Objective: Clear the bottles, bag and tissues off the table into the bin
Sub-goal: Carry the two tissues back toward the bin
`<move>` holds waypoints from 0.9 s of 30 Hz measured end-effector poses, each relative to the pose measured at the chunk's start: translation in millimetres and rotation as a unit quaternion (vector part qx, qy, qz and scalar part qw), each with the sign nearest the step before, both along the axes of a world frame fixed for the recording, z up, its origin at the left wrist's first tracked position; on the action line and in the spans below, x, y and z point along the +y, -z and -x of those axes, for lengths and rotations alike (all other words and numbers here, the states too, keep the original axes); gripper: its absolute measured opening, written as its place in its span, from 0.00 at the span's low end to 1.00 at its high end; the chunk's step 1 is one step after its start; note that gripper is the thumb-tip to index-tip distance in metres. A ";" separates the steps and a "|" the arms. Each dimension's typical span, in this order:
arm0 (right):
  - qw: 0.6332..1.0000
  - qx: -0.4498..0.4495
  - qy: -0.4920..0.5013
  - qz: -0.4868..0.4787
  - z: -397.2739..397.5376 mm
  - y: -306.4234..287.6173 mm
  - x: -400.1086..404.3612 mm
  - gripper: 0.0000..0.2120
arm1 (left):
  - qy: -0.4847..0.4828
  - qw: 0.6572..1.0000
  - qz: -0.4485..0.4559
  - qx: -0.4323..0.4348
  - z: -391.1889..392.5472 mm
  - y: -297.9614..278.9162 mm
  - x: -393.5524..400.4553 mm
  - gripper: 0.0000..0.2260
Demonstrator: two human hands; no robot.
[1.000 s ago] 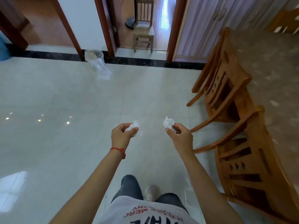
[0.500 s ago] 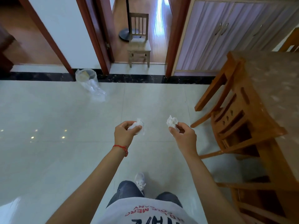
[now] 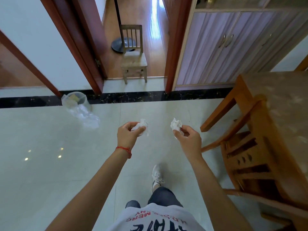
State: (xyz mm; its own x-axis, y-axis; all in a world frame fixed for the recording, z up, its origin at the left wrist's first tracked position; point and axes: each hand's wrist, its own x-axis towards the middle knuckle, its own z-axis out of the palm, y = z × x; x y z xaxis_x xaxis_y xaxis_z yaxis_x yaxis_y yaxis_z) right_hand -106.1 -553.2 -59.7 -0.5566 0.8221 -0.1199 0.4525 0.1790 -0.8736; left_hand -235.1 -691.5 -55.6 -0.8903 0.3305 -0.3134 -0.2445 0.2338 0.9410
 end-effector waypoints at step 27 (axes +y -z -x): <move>0.988 0.001 0.151 -0.030 269.4 -8.8 364.1 0.05 | 0.161 0.987 0.000 0.003 303.7 -21.5 409.2 0.05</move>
State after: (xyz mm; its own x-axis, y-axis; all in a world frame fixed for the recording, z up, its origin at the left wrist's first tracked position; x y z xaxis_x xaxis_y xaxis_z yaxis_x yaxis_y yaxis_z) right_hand -375.5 -189.1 -50.9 -0.2853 0.9562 -0.0658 0.4918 0.0872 -0.8663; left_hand -538.8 -282.3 -34.0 -0.7406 0.5973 -0.3078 -0.1507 0.2988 0.9423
